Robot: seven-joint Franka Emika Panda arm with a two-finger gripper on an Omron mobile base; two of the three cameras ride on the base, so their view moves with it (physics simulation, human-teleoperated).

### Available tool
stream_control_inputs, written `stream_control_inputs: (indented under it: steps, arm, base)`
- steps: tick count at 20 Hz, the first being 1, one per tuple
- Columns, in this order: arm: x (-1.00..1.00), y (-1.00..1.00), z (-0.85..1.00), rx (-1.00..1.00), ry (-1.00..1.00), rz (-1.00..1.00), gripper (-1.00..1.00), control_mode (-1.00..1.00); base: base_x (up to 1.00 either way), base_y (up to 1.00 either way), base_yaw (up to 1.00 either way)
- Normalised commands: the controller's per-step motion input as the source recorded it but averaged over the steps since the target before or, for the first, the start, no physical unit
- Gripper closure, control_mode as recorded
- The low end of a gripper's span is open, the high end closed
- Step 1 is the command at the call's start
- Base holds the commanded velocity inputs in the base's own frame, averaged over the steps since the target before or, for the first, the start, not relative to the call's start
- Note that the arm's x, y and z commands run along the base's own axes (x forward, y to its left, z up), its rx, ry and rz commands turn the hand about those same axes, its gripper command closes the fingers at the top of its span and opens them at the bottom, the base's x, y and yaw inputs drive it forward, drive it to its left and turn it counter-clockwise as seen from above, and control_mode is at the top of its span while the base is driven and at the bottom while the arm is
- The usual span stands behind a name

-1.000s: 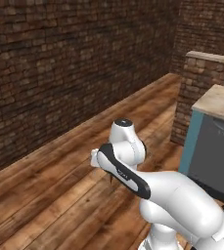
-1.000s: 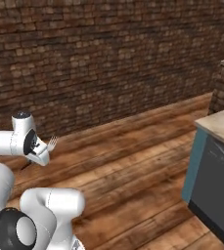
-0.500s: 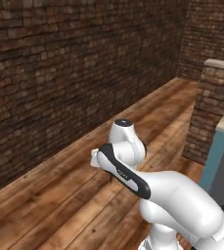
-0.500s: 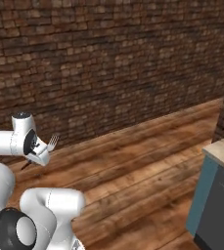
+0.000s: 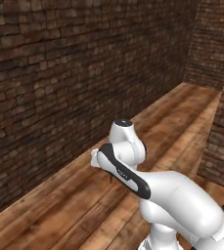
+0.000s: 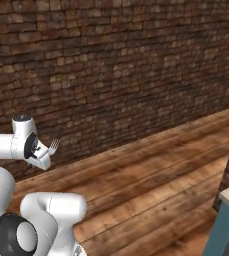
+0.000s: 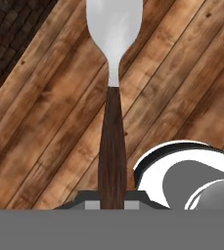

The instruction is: Take the fork and place it on the left side of the plate. Then take the spoon and place it on the right side of the plate. Make sure they're directly next to the plate.

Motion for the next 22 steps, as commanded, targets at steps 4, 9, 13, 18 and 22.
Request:
stream_control_inputs:
  steps: [4, 9, 13, 18, 22]
  arm:
    - [0.0, 0.0, 0.0, 0.0, 0.0, 0.0, 1.0, 1.0]
    - [0.0, 0.0, 0.0, 0.0, 0.0, 0.0, 1.0, 1.0]
    - [0.0, 0.0, 0.0, 0.0, 0.0, 0.0, 1.0, 1.0]
    - [0.0, 0.0, 0.0, 0.0, 0.0, 0.0, 1.0, 1.0]
    - [0.0, 0.0, 0.0, 0.0, 0.0, 0.0, 1.0, 1.0]
  base:
    - [1.0, 0.0, -0.01]
    - [1.0, 0.0, -0.05]
    - [1.0, 0.0, -0.06]
    - [1.0, 0.0, -0.14]
    - [1.0, 0.0, -0.28]
